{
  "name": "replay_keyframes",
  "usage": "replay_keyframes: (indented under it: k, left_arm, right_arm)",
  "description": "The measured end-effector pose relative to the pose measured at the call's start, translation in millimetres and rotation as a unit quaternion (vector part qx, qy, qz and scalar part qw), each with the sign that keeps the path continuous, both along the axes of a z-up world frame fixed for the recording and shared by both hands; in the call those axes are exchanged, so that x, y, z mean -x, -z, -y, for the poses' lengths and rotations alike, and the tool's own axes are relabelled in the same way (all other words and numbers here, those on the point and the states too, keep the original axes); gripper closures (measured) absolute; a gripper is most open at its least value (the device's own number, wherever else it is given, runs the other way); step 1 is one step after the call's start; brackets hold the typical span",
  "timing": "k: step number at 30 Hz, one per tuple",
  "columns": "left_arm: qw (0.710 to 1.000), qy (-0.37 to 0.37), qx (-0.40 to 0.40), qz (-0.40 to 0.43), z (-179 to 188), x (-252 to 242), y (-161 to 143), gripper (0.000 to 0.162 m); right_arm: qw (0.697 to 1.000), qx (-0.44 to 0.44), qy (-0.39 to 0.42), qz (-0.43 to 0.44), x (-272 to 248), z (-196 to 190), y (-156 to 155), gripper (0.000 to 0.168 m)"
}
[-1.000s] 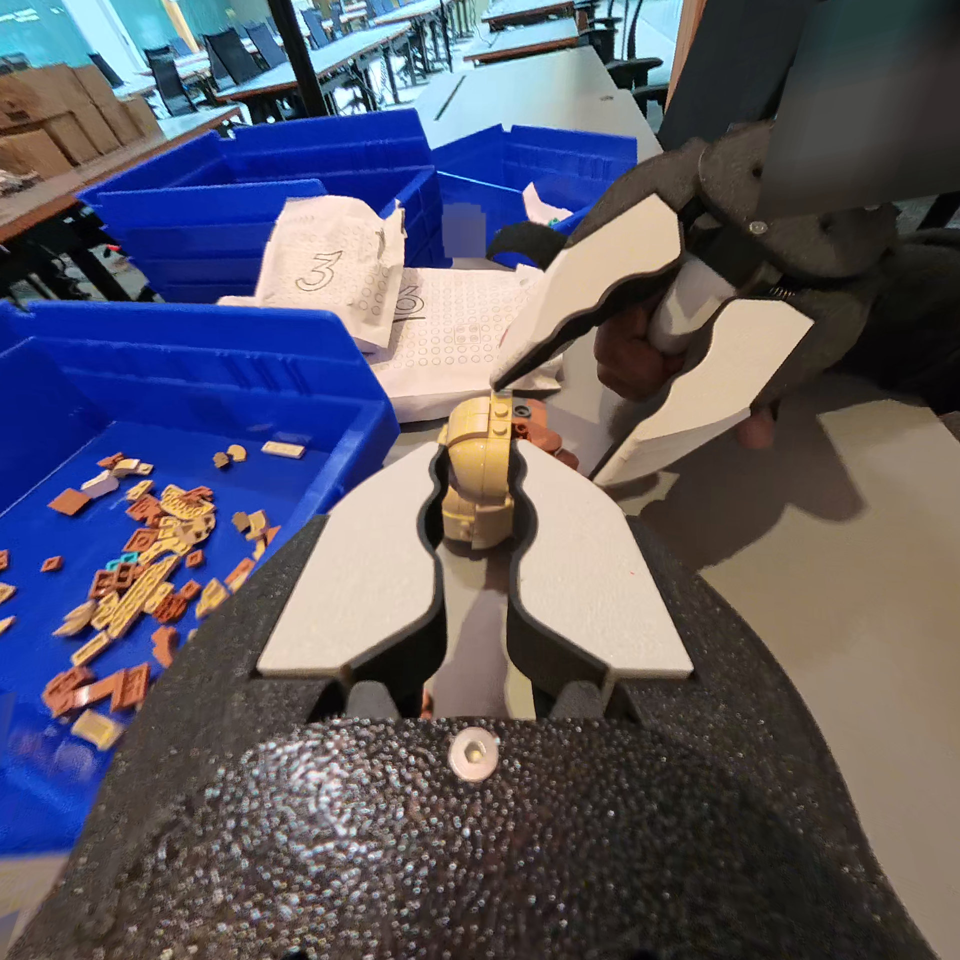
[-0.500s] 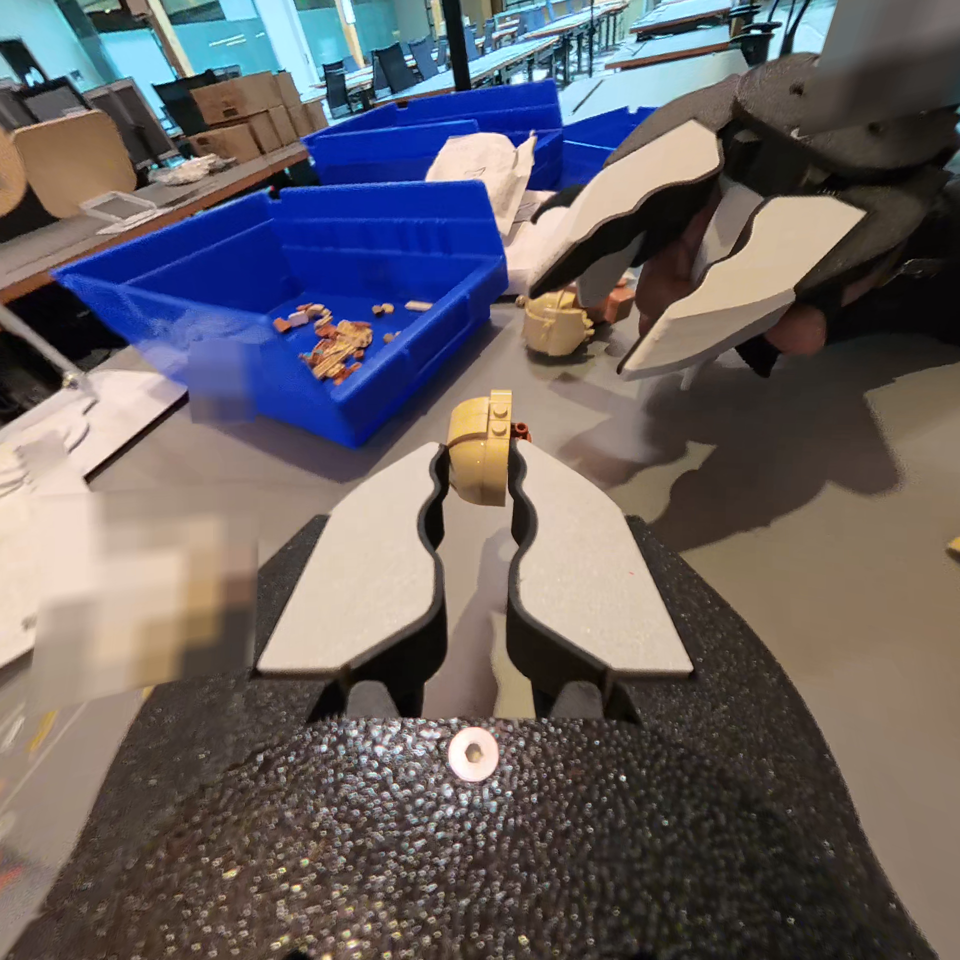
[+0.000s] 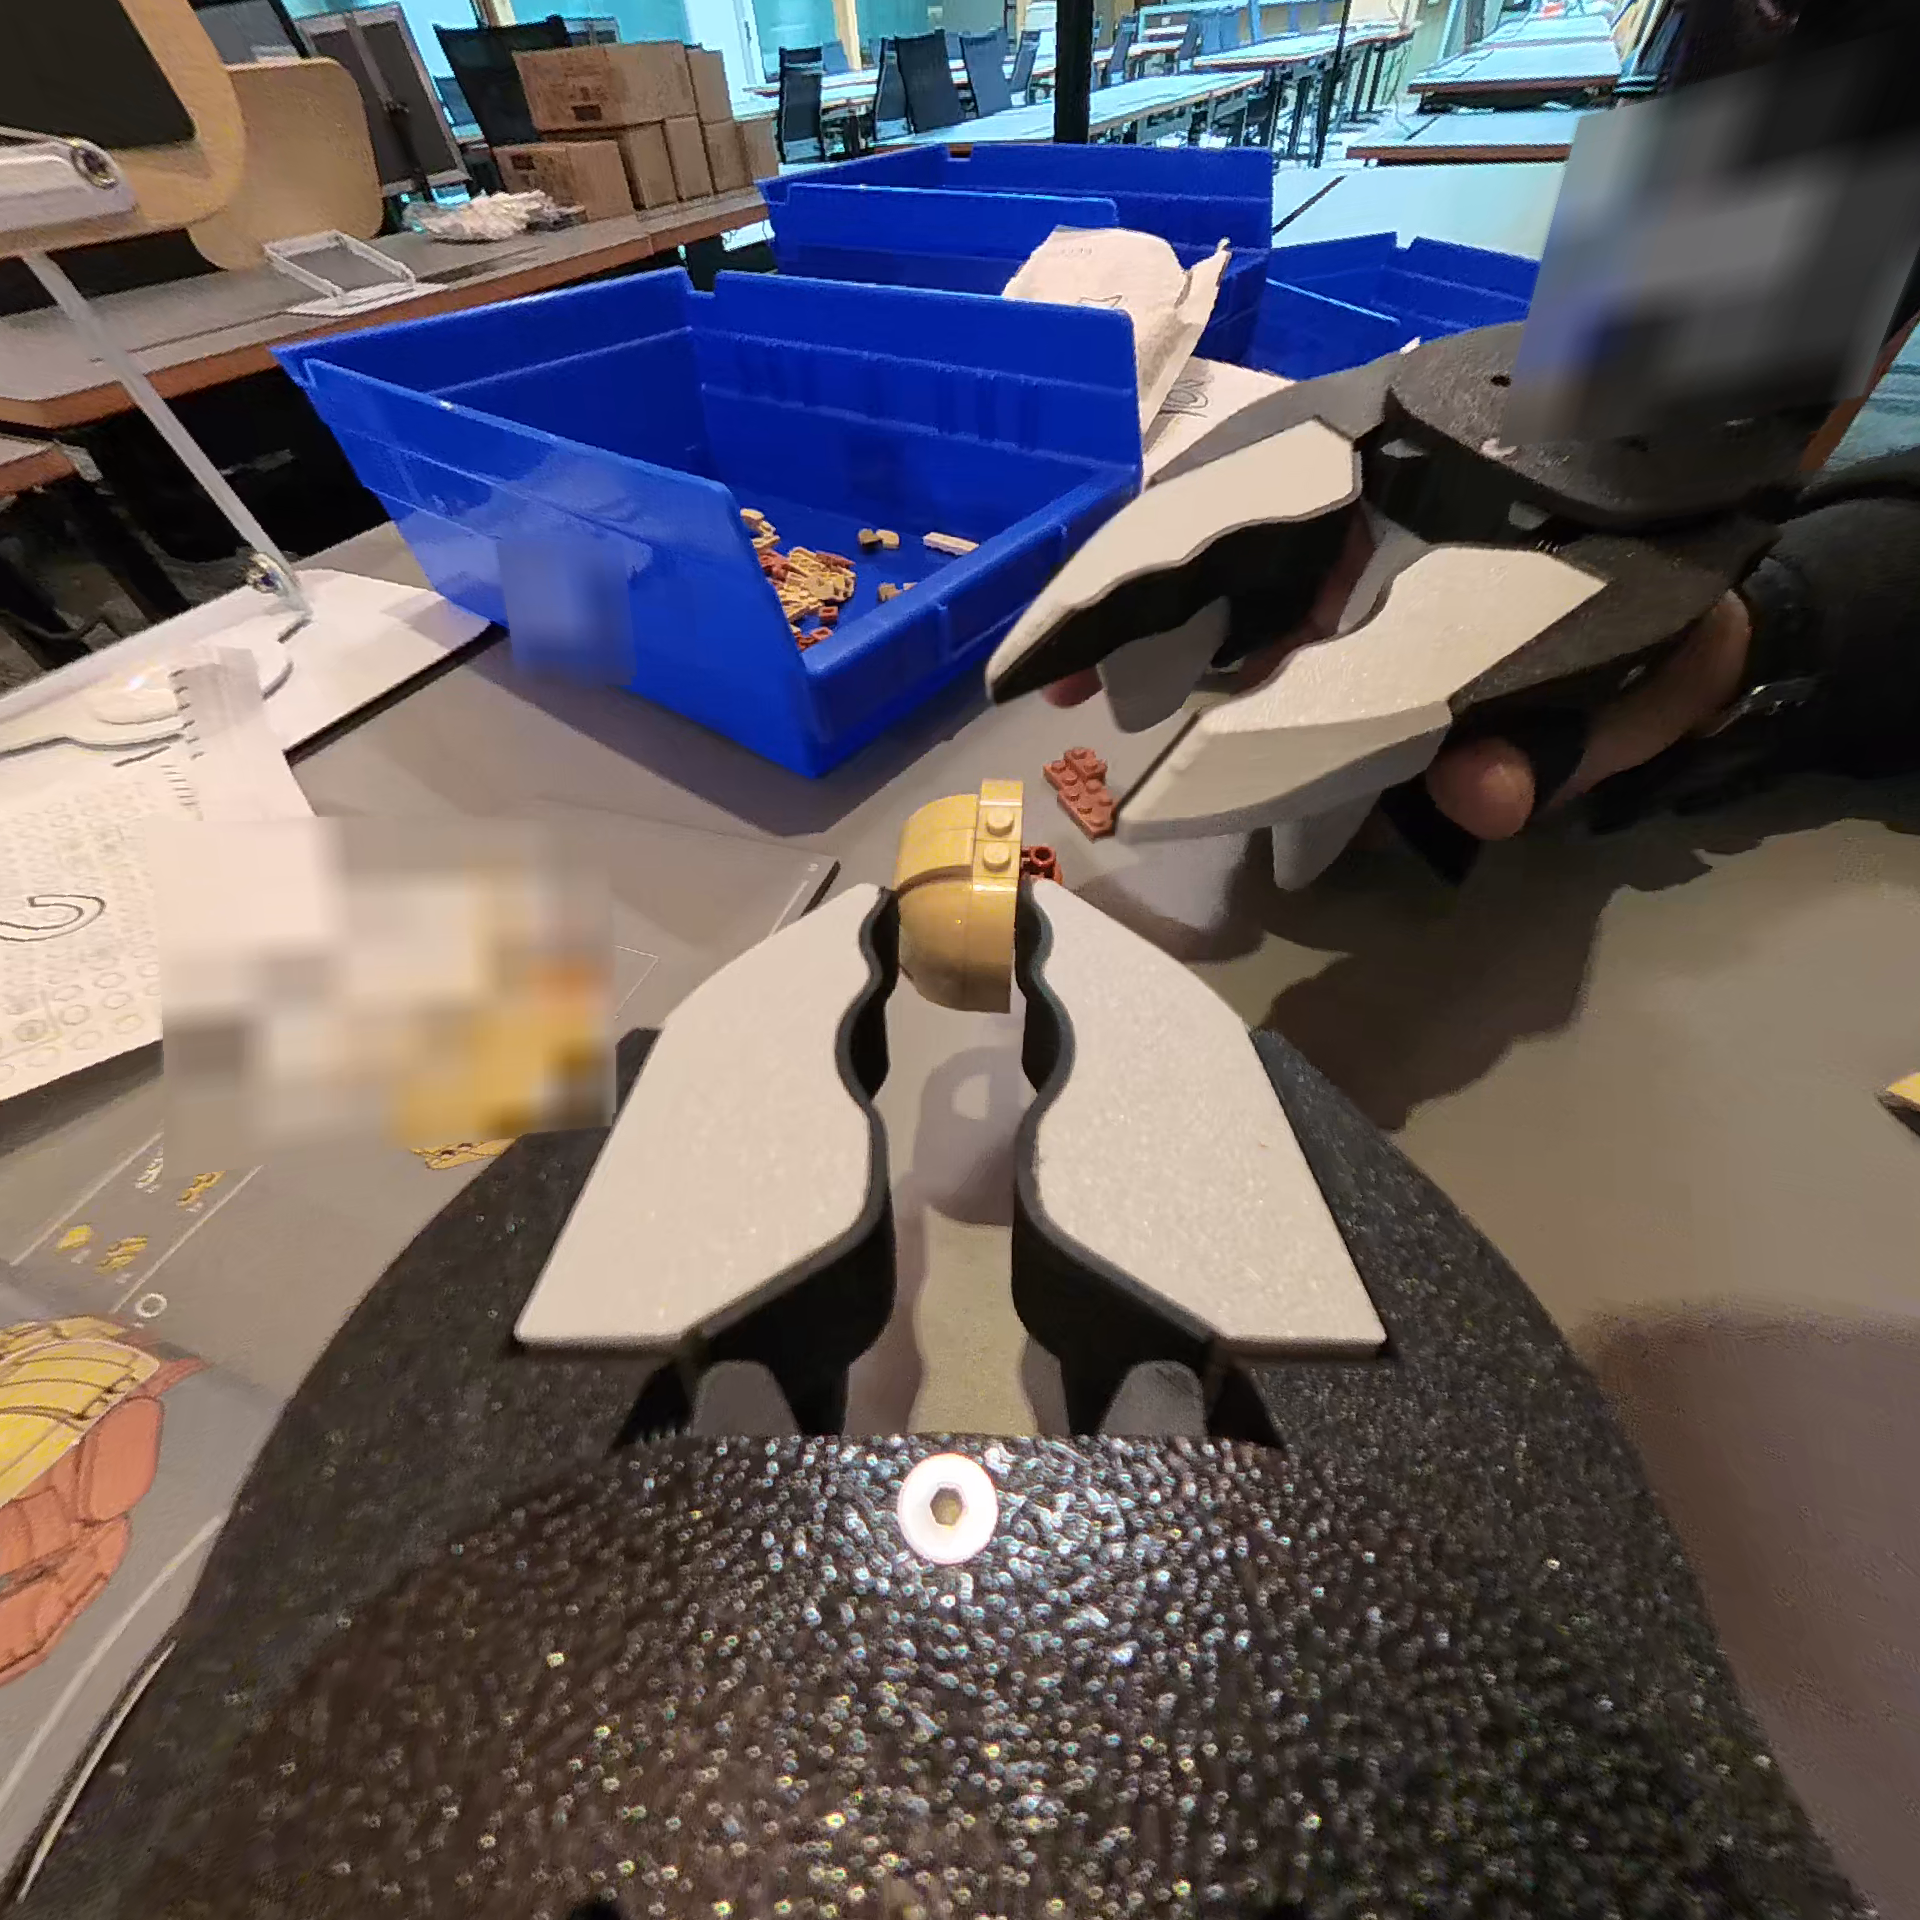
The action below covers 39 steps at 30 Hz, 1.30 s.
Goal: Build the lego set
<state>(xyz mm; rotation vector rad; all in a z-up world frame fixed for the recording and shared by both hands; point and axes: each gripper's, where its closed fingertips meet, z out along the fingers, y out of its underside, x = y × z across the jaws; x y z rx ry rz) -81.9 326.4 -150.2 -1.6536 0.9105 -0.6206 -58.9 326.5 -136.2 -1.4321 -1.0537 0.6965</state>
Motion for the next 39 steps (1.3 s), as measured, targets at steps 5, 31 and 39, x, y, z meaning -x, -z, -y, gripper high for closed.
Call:
replay_keyframes:
  k: [5,31,39]
  left_arm:
    - [1.000,-0.008,0.010,0.004,-4,1,1,0.141]
    - [1.000,-0.003,0.020,0.019,-4,3,-1,0.142]
    - [1.000,0.004,0.002,0.013,0,1,-3,0.142]
  right_arm:
    - [1.000,0.018,-0.001,0.009,-7,4,4,0.131]
    - [0.999,0.036,-0.012,0.021,-13,12,9,0.140]
    - [0.999,0.023,0.020,0.016,-34,16,-8,0.155]
